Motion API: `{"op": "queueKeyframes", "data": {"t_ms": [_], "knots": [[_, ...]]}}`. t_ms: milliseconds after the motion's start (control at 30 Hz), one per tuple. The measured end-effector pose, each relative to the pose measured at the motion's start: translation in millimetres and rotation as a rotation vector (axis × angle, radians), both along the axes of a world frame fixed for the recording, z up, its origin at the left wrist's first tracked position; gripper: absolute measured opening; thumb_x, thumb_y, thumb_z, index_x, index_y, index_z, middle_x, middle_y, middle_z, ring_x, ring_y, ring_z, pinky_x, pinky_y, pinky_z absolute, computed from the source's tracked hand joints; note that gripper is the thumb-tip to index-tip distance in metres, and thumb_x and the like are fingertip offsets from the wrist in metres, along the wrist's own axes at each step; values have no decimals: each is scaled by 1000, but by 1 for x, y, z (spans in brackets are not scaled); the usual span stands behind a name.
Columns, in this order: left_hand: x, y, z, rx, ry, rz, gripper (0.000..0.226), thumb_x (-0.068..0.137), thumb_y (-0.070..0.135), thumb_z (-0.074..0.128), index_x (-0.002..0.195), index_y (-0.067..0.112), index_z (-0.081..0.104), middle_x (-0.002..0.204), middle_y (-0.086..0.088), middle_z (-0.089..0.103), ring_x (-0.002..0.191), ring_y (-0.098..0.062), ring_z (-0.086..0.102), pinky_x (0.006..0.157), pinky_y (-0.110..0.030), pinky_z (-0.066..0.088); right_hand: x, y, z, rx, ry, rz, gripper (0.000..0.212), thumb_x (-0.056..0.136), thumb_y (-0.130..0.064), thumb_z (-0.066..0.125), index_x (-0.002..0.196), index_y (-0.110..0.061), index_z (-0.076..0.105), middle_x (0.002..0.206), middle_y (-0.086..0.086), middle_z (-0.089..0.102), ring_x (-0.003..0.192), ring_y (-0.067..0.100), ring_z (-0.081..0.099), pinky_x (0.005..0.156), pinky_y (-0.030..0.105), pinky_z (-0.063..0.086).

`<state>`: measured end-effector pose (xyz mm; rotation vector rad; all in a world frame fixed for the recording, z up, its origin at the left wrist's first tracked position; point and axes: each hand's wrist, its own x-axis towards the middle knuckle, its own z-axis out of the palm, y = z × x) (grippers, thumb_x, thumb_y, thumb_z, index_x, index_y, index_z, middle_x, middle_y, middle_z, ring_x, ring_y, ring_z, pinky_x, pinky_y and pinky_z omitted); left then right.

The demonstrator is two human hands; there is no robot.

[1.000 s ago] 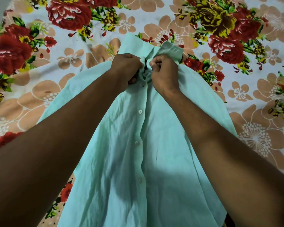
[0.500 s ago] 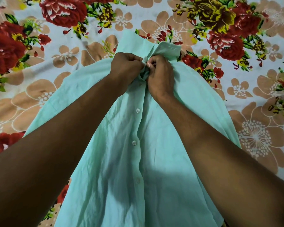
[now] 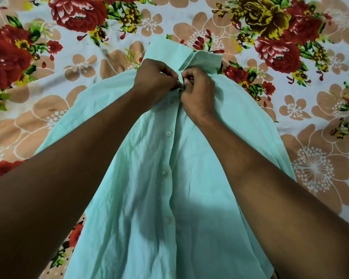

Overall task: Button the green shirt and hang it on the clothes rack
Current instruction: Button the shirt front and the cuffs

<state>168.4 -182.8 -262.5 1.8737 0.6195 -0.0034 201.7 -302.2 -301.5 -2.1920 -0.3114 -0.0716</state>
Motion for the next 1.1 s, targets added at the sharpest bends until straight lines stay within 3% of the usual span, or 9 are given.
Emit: {"op": "queueKeyframes", "data": {"t_ms": [167,367,600,733,867,967,1100], "knots": [[4,-2,1,43,18,22,13,71,9,86,79,10,77,55,5,59,32,3,46,39,-11,34,2,-11,4,79,69,85,26,79,8,60,101,-5,65,86,-3,64,76,8,58,70,16,49],[8,-5,1,68,-23,6,18,71,5,89,83,2,76,57,3,59,32,4,48,39,-8,36,9,-19,1,164,59,114,36,79,5,69,96,-14,43,85,17,64,78,28,62,70,37,53],[9,-9,-4,123,33,-19,6,80,3,78,80,7,74,62,2,62,38,4,53,43,-11,40,16,-17,0,197,125,55,35,83,7,66,88,-13,38,74,3,51,67,12,51,66,24,48],[14,-13,0,138,129,43,5,80,2,70,77,1,75,73,-14,70,56,-16,60,55,-32,50,15,-15,-1,169,109,49,38,81,3,71,86,-11,37,67,-6,46,54,-1,46,57,15,42],[25,-9,16,131,267,77,32,96,3,49,64,6,49,47,-8,55,22,-8,43,29,-13,29,11,-11,-1,144,59,-17,41,78,-5,79,84,-12,39,65,-6,51,58,7,51,56,31,45],[24,-4,31,134,283,-28,30,100,0,48,71,8,47,25,1,42,15,-5,36,28,-8,27,16,-12,-1,98,69,-59,43,74,-9,82,84,-12,40,66,-5,49,58,11,47,54,29,39],[26,-1,27,-6,328,30,14,93,2,58,80,7,57,59,-8,55,18,-6,38,33,-9,30,17,-8,3,35,71,-67,44,76,-16,84,83,-12,41,64,-6,47,55,9,40,52,28,34]]}}
